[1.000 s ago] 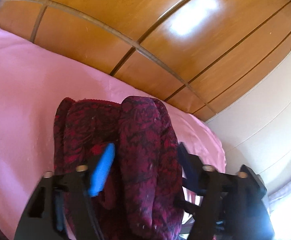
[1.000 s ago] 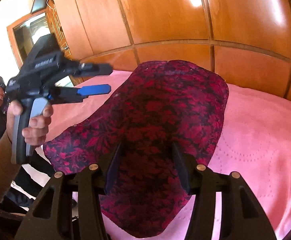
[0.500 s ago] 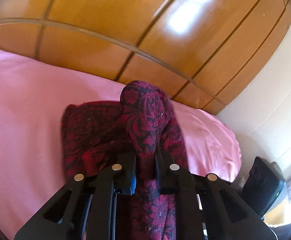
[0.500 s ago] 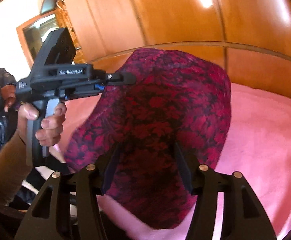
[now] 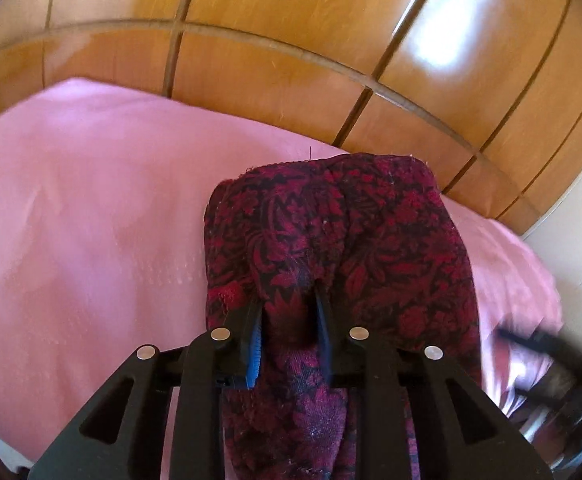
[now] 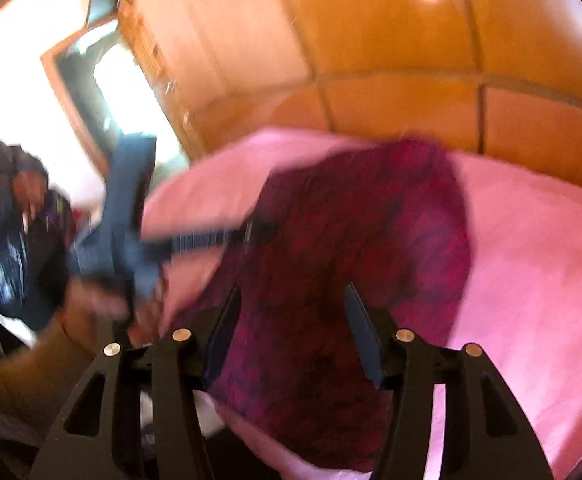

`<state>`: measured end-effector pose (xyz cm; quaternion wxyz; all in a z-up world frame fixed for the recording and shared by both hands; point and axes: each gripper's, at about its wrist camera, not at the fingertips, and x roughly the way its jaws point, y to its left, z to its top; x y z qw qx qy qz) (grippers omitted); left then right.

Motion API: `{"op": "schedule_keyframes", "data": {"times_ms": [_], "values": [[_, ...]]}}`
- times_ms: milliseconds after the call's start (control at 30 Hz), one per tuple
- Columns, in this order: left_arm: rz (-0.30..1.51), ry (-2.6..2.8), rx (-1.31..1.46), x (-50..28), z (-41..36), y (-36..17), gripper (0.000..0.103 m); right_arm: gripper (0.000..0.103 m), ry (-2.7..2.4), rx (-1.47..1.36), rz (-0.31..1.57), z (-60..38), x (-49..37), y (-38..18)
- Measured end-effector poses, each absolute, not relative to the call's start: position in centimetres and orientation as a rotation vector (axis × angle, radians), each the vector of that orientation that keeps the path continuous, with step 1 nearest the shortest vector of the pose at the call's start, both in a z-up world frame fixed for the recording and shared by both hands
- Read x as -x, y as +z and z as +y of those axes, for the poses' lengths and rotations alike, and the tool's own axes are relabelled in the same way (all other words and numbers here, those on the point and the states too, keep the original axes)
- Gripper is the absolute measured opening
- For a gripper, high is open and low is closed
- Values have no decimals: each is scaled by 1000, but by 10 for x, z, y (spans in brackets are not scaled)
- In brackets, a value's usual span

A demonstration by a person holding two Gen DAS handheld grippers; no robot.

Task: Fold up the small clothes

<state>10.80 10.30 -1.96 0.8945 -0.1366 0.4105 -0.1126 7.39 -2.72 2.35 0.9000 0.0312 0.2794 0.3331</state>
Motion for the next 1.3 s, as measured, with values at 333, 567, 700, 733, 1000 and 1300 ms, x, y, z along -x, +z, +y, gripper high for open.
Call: {"op": "schedule_keyframes", "data": {"times_ms": [333, 567, 700, 733, 1000, 1300], "values": [[838, -172, 251, -111, 93, -35, 22, 52, 447, -134, 789, 2, -226, -3], [802, -172, 221, -108, 92, -27, 22, 65, 476, -113, 683, -6, -203, 10], [758, -156, 239, -89, 98, -14, 31, 76, 524, -179, 600, -26, -159, 19], [756, -157, 235, -86, 97, -13, 31, 76, 535, -186, 584, -34, -148, 21], [784, -95, 116, -89, 94, -39, 57, 100, 617, -413, 686, -87, -123, -28], [815, -161, 216, -100, 128, -59, 57, 101, 836, -527, 819, -60, -167, -68]]}}
